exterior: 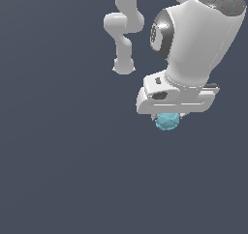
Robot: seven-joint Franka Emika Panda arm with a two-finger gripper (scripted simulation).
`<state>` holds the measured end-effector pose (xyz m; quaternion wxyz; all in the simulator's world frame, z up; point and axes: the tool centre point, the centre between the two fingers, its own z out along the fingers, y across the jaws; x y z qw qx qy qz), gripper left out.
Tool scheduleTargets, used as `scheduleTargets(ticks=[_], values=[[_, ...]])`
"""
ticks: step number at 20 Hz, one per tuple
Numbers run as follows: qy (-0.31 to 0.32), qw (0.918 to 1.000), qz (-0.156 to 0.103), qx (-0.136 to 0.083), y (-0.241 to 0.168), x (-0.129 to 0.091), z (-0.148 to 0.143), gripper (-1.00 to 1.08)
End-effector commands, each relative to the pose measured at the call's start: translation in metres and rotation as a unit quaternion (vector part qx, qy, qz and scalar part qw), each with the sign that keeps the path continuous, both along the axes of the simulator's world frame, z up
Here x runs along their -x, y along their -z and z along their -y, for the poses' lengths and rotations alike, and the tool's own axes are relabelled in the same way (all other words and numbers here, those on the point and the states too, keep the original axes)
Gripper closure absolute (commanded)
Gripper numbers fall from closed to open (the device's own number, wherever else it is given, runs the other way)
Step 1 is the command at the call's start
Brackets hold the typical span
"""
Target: Pick up the object and move it to a goal position.
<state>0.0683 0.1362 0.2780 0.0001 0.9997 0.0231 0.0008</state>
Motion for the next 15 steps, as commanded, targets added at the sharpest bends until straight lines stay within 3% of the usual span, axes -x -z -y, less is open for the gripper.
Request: scheduleTargets(ticks=[1, 15], values=[[0.001, 1.0, -0.001, 0.0, -0.016, -0.001, -0.012, 1.08], [0.001, 1.0, -0.001, 0.0, -0.049, -0.007, -0.036, 1.08]])
